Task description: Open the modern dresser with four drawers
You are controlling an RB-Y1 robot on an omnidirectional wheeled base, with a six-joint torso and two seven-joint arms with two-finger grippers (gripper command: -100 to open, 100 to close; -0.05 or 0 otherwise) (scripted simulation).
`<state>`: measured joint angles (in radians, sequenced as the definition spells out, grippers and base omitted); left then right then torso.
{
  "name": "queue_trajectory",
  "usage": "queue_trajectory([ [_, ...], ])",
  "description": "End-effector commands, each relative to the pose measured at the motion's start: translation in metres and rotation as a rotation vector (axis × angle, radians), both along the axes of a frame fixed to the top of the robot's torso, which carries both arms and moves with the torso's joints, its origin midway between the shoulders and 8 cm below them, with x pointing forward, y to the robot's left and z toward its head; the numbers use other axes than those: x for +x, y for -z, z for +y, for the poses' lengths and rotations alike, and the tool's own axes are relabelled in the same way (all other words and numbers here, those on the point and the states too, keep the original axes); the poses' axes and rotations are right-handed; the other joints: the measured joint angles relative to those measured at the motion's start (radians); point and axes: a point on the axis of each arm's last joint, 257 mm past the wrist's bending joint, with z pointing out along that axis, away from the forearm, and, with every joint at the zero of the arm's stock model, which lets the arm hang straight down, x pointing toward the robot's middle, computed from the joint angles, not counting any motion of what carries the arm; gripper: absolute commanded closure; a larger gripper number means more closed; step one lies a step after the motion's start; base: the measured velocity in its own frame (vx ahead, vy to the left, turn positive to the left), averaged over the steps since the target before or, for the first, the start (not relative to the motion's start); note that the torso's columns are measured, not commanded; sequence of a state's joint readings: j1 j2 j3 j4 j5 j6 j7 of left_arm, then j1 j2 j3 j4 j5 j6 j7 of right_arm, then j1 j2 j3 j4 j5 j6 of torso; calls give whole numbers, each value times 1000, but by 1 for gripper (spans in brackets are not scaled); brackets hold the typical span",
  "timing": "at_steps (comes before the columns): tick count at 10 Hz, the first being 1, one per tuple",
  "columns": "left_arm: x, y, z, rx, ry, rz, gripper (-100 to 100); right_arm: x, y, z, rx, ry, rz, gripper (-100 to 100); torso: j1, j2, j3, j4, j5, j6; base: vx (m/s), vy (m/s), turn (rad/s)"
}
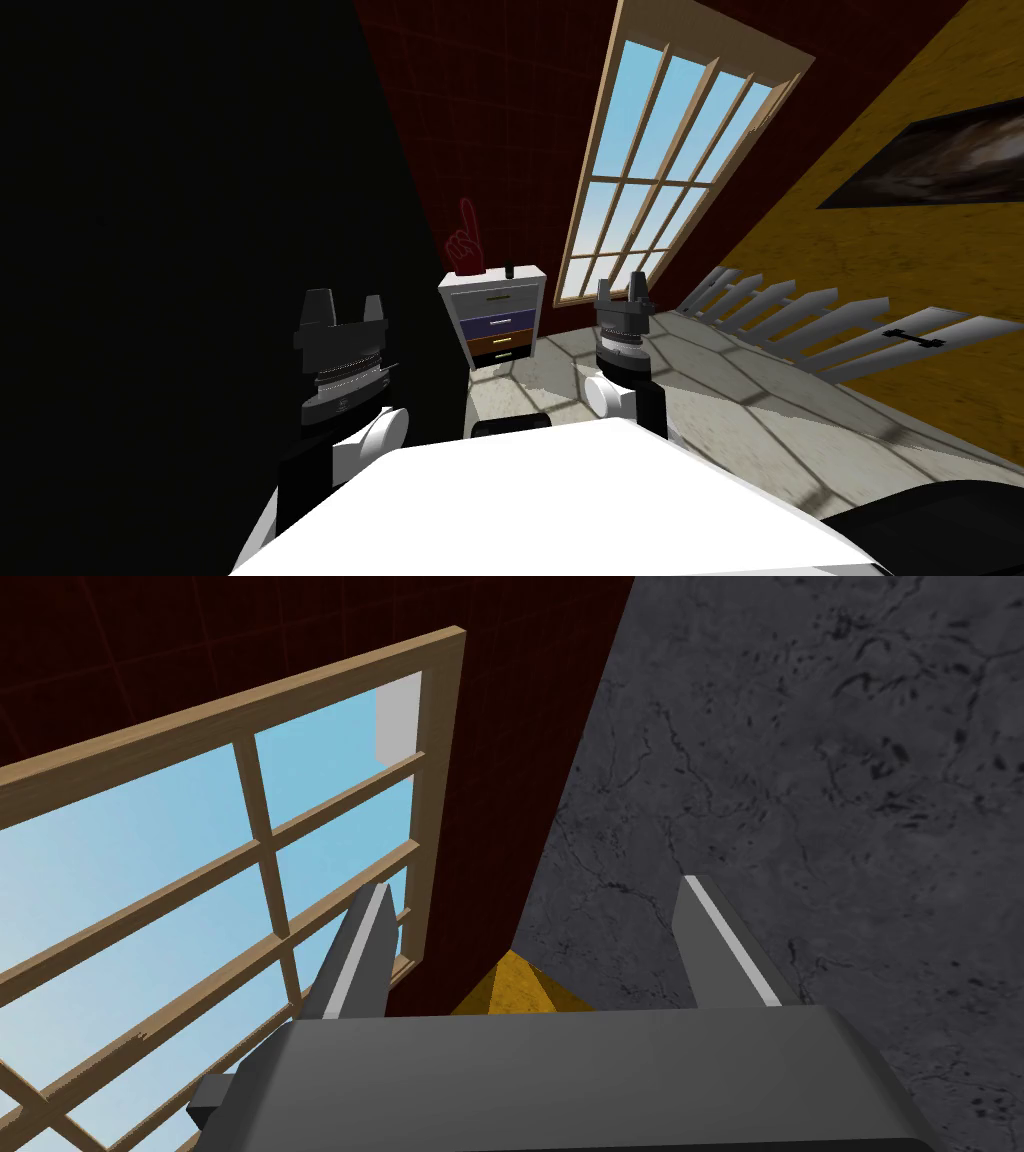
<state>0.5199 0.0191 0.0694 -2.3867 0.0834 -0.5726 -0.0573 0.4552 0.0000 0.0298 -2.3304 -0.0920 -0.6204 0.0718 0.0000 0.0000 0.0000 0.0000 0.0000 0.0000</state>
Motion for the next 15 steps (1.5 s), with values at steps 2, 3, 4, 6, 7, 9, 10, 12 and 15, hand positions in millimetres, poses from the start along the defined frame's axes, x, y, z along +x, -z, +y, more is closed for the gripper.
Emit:
queue_trajectory([
  [2, 0, 0, 0, 0, 0, 0, 0, 0, 0, 0, 0, 0, 0, 0, 0, 104, -209, 105, 0, 0, 0, 0, 0],
  [3, 0, 0, 0, 0, 0, 0, 0, 0, 0, 0, 0, 0, 0, 0, 0, 175, -351, 176, 0, 0, 0, 0, 0],
  [4, 0, 0, 0, 0, 0, 0, 0, 0, 0, 0, 0, 0, 0, 0, 0, 248, -497, 248, 0, 0, 0, 0, 0],
  [6, 0, 0, 0, 0, 0, 0, 0, 0, 0, 0, 0, 0, 0, 0, 0, 396, -792, 396, 0, 0, 0, 0, 0],
  [7, 0, 0, 0, 0, 0, 0, 0, 0, 0, 0, 0, 0, 0, 0, 0, 470, -939, 470, 0, 0, 0, 0, 0],
  [9, 0, 0, 0, 0, 0, 0, 0, 0, 0, 0, 0, 0, 0, 0, 0, 618, -1234, 617, 0, 0, 0, 0, 0],
  [10, 7, 8, -4, 34, 15, 22, -100, 0, 0, 0, 0, 0, 0, 0, 0, 691, -1382, 691, 0, 0, 33, -13, -7],
  [12, 14, 19, -5, 58, 24, 48, -100, 0, 0, 0, 0, 0, 0, 0, 0, 732, -1472, 733, 0, 0, 49, -15, -9],
  [15, 28, 43, -4, 82, 27, 96, -100, 0, 0, 0, 0, 0, 0, 0, -1, 737, -1476, 738, 0, 0, 67, -25, -9],
])
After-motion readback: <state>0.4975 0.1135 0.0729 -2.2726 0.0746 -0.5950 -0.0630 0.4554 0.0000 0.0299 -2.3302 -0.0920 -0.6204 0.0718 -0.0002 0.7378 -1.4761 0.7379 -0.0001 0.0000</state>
